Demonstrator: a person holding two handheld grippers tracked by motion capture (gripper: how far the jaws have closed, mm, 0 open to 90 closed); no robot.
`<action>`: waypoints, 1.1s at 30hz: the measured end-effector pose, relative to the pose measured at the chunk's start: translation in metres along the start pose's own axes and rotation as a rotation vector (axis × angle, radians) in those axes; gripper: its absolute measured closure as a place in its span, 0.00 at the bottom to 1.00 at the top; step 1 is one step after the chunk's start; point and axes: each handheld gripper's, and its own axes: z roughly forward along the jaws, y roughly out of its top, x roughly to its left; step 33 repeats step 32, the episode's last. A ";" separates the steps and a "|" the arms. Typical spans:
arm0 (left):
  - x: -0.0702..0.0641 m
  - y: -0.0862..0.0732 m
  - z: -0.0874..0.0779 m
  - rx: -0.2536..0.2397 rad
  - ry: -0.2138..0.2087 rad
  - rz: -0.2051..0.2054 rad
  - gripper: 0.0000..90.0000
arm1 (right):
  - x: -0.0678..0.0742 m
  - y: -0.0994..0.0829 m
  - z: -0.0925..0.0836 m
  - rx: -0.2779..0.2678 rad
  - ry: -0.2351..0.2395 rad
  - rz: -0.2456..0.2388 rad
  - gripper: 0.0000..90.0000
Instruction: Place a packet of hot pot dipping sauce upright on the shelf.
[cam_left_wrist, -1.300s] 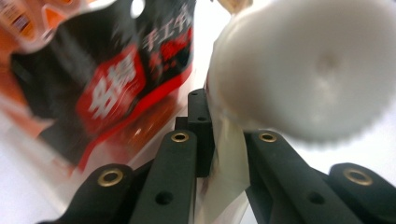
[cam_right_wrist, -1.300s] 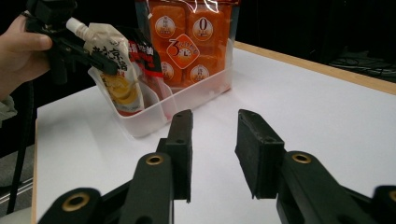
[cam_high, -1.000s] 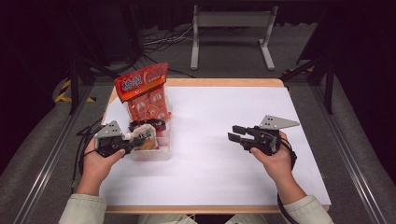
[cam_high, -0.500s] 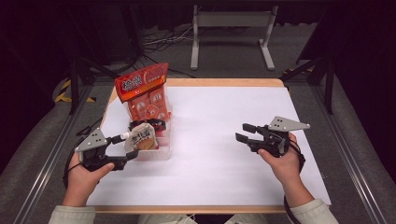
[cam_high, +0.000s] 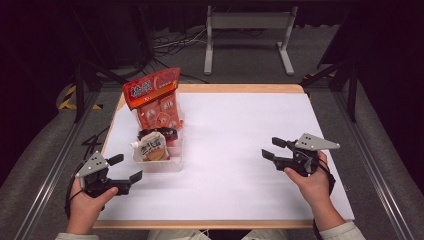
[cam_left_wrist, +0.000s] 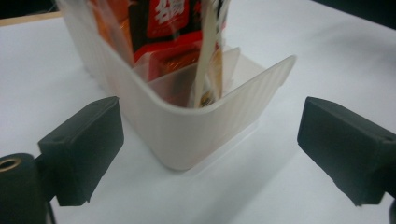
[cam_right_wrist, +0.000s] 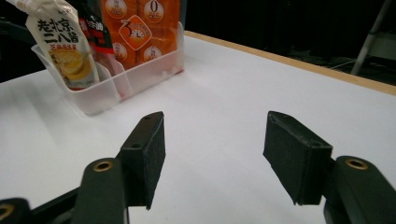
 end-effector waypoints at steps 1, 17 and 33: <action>0.000 -0.002 0.003 0.007 0.007 -0.003 0.08 | 0.000 -0.002 0.000 0.000 -0.001 0.002 0.43; 0.000 -0.028 0.029 0.003 0.054 -0.043 0.06 | -0.004 -0.046 0.012 0.067 -0.039 0.060 0.39; 0.001 -0.028 0.031 0.026 0.070 -0.030 0.07 | -0.003 -0.051 0.019 0.099 -0.030 0.052 0.39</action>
